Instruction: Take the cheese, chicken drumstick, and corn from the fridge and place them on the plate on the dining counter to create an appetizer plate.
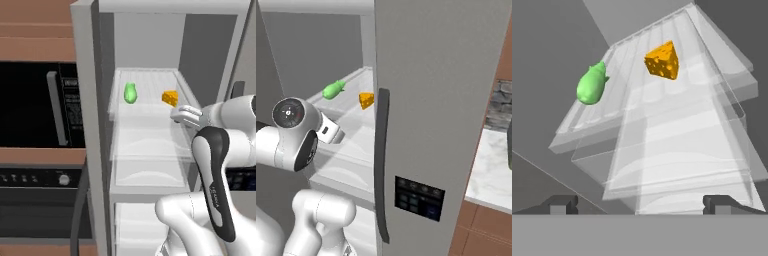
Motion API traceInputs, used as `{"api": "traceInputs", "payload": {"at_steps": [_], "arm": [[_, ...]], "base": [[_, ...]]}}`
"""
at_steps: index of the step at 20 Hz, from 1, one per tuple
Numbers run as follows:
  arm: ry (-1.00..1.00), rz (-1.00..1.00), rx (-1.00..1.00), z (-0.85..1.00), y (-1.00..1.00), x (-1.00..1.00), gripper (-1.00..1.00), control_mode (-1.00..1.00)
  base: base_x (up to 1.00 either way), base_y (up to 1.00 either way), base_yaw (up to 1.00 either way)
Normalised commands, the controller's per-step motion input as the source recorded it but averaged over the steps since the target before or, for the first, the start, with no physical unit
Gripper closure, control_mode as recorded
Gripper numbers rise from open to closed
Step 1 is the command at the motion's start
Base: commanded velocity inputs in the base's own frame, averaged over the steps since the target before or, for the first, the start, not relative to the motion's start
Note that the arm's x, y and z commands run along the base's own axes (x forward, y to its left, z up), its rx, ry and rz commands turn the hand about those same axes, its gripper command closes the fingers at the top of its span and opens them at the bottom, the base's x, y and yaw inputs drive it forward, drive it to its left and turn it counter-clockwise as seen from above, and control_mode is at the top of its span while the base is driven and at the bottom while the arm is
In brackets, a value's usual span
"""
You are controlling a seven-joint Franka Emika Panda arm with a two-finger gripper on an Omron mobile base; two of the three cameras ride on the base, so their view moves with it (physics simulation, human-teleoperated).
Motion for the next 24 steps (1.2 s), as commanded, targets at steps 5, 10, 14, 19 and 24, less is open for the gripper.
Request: {"api": "traceInputs", "payload": {"at_steps": [5,10,14,19,24], "arm": [[0.0,0.0,0.0,0.0,0.0,0.0,-1.0,1.0],[0.0,0.0,0.0,0.0,0.0,0.0,-1.0,1.0],[0.03,0.0,0.0,0.0,0.08,0.08,-1.0,-1.0],[0.07,0.0,-0.1,0.0,0.32,0.13,-1.0,-1.0],[0.07,-0.01,-0.16,0.0,0.07,0.12,-1.0,-1.0]], "base": [[0.34,0.17,-0.19],[0.26,0.07,-0.07],[0.06,0.0,0.0],[0.0,0.0,0.0],[0.0,0.0,0.0]]}}
